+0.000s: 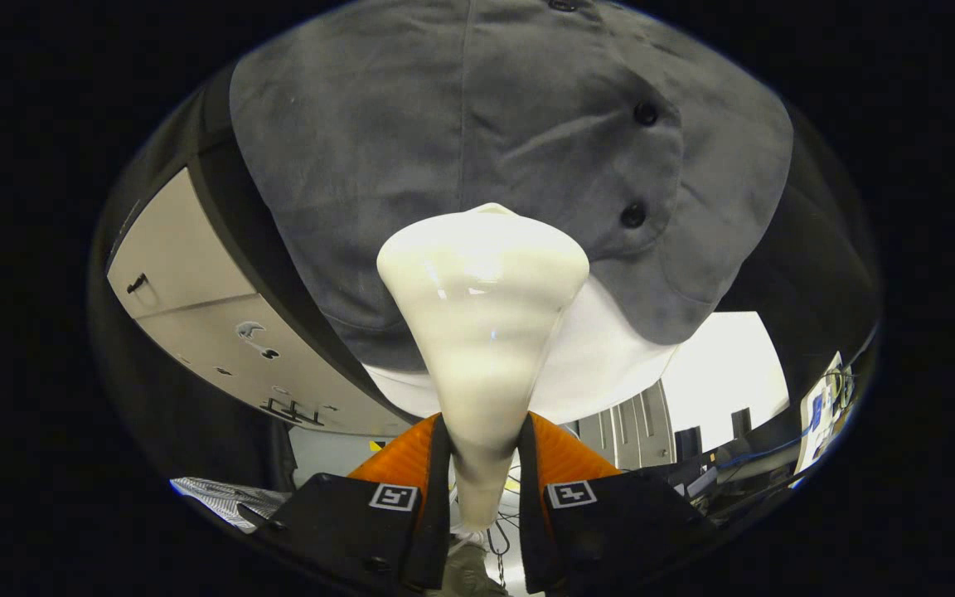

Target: Iron the clothes twice with a garment steamer, once on the left side and once on the right side.

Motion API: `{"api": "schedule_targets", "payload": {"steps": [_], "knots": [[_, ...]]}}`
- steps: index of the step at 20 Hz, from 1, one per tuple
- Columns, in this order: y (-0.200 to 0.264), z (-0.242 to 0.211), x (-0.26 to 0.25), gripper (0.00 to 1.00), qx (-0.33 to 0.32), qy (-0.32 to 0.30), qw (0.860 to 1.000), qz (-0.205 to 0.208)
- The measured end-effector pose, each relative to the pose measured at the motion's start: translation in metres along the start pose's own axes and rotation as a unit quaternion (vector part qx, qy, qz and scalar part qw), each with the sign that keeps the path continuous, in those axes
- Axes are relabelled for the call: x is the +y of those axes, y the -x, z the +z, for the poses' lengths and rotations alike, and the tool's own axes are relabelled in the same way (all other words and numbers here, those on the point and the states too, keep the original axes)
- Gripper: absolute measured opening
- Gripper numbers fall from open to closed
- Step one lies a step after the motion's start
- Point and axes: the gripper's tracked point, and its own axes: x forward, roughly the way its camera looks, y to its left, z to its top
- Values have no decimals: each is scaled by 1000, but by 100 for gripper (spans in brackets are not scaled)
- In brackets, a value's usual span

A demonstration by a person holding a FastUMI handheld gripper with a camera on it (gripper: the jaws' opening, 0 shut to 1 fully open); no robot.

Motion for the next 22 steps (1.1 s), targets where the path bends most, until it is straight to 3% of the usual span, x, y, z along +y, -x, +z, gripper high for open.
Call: {"api": "schedule_targets", "payload": {"steps": [11, 17, 22], "knots": [[158, 141, -21, 43, -147, 8, 989, 24], [234, 216, -39, 43, -233, 20, 972, 16], [267, 272, -63, 42, -281, 5, 960, 4]]}}
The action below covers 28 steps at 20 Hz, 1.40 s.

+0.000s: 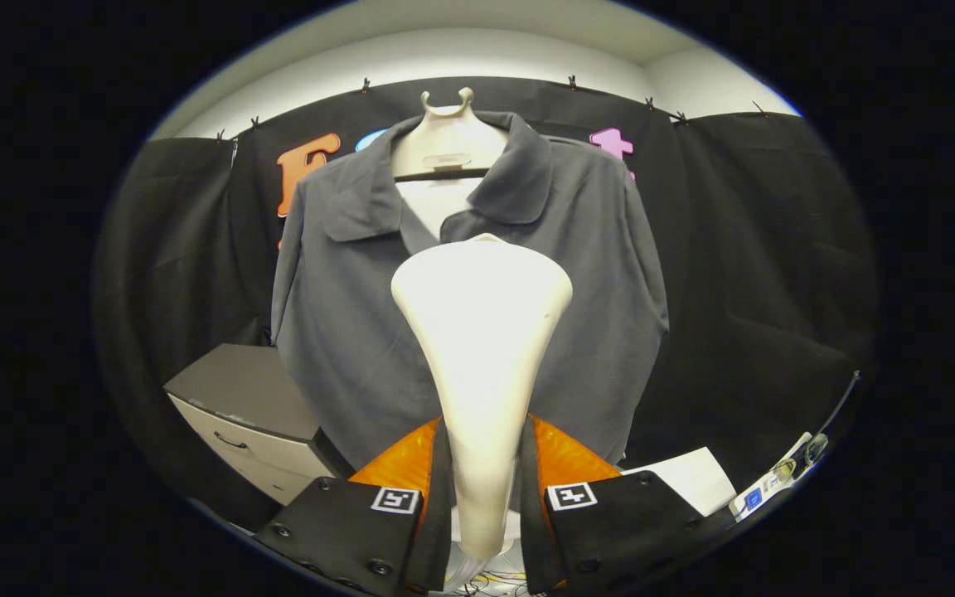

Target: Iron the clothes twice with a garment steamer, once on the left side and once on the right side.

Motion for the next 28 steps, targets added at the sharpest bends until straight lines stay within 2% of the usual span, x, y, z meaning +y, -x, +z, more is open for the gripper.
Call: {"api": "schedule_targets", "payload": {"steps": [5, 9, 17, 28], "knots": [[-36, 35, -17, 42, -20, -10, 999, -24], [-63, 45, -29, 42, -21, -13, 999, -29], [-83, 20, -29, 42, 0, -1, 1000, -18], [-83, -22, -30, 42, 35, 2, 999, -19]]}}
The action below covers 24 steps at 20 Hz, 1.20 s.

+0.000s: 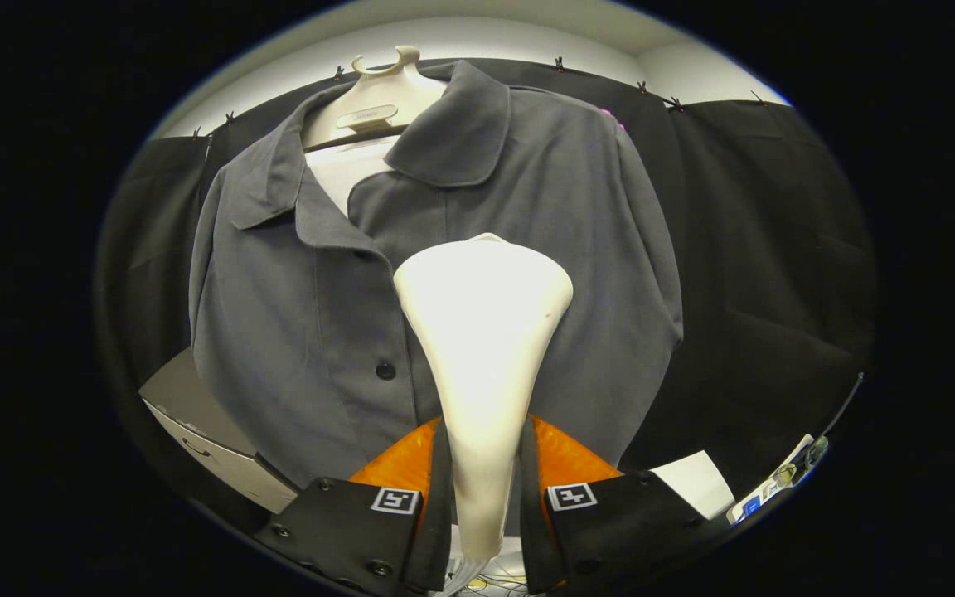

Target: Iron the clothes twice with a garment steamer, once on the left side and once on the right side.

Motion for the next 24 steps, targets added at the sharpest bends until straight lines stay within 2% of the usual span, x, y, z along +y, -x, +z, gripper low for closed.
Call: {"api": "schedule_targets", "payload": {"steps": [18, 24], "knots": [[-14, -87, -5, 42, 74, -13, 997, -5], [-21, -138, -9, 42, 111, -26, 993, -8]]}}
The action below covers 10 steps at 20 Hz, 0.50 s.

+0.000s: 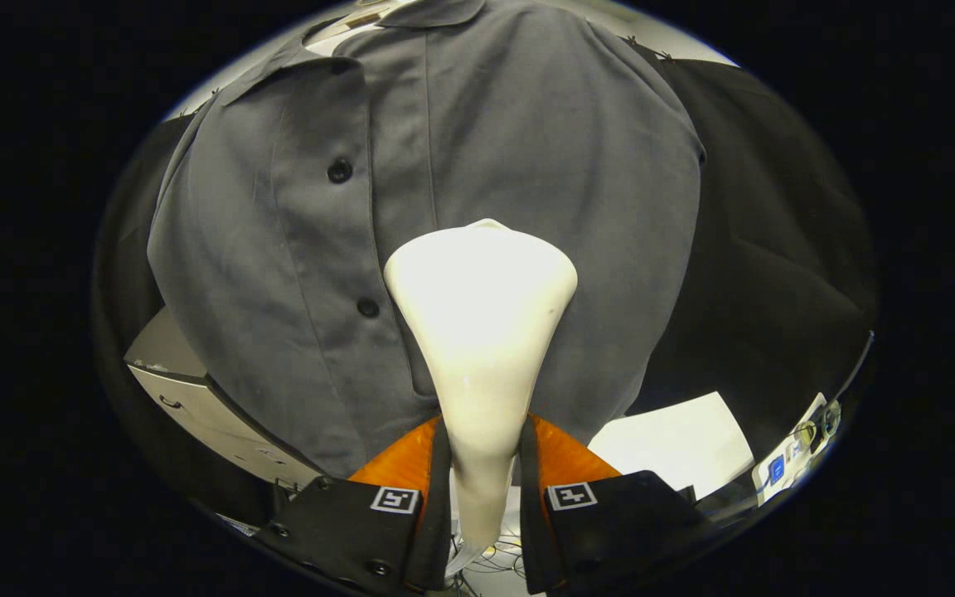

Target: Iron the clothes twice with a garment steamer, once on the left side and once on the right side.

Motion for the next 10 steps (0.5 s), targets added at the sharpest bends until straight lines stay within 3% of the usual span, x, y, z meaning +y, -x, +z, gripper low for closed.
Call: {"api": "schedule_targets", "payload": {"steps": [10], "knots": [[-31, -79, -23, 43, 57, -21, 998, -16]]}}
